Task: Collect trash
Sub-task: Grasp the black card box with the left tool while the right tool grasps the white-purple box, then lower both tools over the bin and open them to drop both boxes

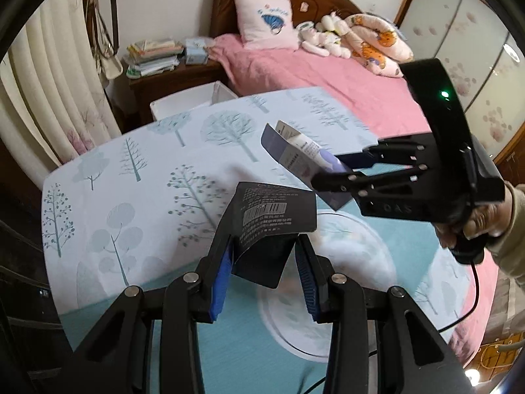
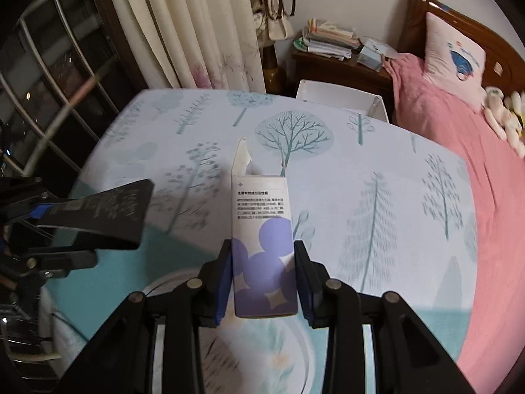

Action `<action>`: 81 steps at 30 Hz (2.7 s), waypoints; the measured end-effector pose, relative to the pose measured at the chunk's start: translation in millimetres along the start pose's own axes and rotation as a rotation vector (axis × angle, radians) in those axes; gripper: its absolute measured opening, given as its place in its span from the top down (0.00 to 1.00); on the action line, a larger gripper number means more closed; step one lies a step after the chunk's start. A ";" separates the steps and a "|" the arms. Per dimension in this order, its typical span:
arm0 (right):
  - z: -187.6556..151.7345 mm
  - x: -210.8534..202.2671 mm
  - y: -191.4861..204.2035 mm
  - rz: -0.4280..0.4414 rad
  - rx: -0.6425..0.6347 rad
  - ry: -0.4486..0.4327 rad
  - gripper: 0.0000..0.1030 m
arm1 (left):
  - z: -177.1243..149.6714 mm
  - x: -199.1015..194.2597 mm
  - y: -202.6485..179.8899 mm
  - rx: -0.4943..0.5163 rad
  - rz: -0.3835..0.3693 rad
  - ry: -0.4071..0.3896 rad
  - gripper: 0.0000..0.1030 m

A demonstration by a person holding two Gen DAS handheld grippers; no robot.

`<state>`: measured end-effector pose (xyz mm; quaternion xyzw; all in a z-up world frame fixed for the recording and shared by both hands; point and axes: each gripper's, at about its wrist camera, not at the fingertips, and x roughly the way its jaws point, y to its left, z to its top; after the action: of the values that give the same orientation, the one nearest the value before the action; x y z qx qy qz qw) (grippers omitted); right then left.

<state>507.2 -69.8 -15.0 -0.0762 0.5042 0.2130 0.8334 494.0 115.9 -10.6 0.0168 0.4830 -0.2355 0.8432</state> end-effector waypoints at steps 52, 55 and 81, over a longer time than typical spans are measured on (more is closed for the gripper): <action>-567.6 -33.3 33.1 0.090 0.481 0.246 0.66 | -430.2 30.0 -329.2 -0.129 -0.063 0.268 0.64; -582.5 3.8 25.6 0.080 0.516 0.263 0.66 | -446.6 72.3 -323.5 -0.133 -0.056 0.279 0.64; -608.9 115.5 11.0 0.016 0.551 0.290 0.47 | -492.6 201.8 -275.1 -0.198 0.064 0.339 0.15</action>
<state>56.7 -236.0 -407.1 0.1272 0.6573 0.0618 0.7403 68.2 -79.4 -384.2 -0.0112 0.6382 -0.1538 0.7543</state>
